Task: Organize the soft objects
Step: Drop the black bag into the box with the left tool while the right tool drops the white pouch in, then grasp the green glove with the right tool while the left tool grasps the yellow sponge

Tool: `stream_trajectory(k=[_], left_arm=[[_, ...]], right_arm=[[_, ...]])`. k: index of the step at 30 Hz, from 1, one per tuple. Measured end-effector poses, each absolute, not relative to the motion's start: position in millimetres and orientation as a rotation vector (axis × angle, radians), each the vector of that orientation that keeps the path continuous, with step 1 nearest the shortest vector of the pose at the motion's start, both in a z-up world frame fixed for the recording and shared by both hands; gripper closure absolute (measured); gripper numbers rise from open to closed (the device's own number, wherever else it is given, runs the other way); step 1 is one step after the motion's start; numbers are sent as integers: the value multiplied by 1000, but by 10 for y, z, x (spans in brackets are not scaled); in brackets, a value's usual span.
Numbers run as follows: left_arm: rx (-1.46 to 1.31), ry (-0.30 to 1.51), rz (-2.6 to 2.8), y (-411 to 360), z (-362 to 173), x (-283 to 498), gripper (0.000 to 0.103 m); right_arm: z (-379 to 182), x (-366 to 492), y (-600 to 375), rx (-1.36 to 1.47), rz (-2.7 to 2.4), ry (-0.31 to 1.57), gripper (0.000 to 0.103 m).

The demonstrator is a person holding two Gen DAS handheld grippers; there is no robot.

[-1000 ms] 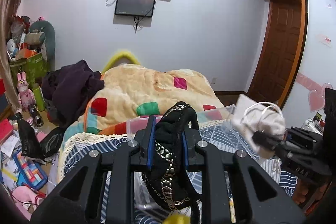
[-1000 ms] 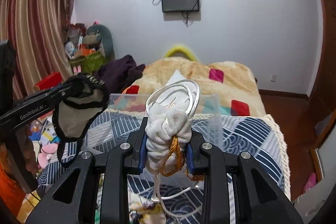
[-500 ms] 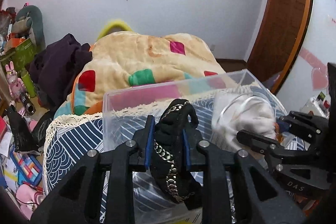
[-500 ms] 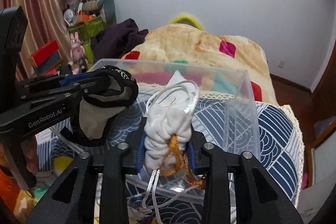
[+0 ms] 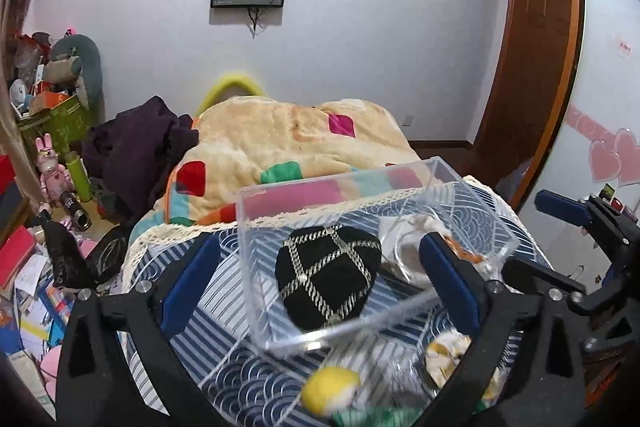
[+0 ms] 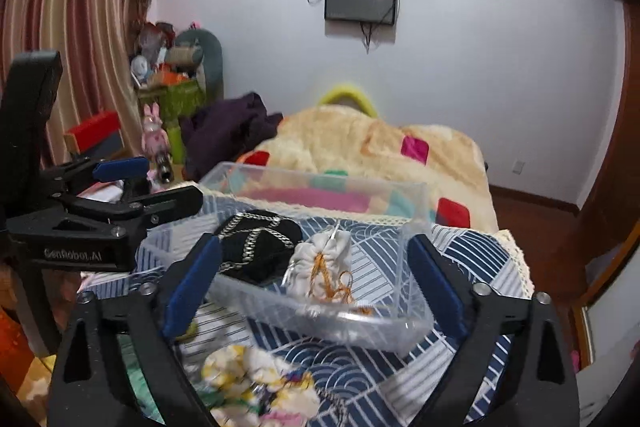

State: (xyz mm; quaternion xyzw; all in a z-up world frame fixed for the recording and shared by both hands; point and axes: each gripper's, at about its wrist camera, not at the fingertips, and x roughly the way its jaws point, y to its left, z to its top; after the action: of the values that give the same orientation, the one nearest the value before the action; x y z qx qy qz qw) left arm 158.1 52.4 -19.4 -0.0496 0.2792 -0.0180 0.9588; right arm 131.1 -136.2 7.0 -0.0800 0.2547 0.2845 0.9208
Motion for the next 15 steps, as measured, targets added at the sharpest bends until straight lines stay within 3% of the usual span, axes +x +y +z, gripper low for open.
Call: stream_trajectory(k=[7,15], left_arm=[[-83,554,-6,570,-246,1033,1],[-51,642,14,556,-624,585,1]], right_arm=[[16,926,-1409,-180,613,497,3],[-394,705,-1114,-196,715,610,3]])
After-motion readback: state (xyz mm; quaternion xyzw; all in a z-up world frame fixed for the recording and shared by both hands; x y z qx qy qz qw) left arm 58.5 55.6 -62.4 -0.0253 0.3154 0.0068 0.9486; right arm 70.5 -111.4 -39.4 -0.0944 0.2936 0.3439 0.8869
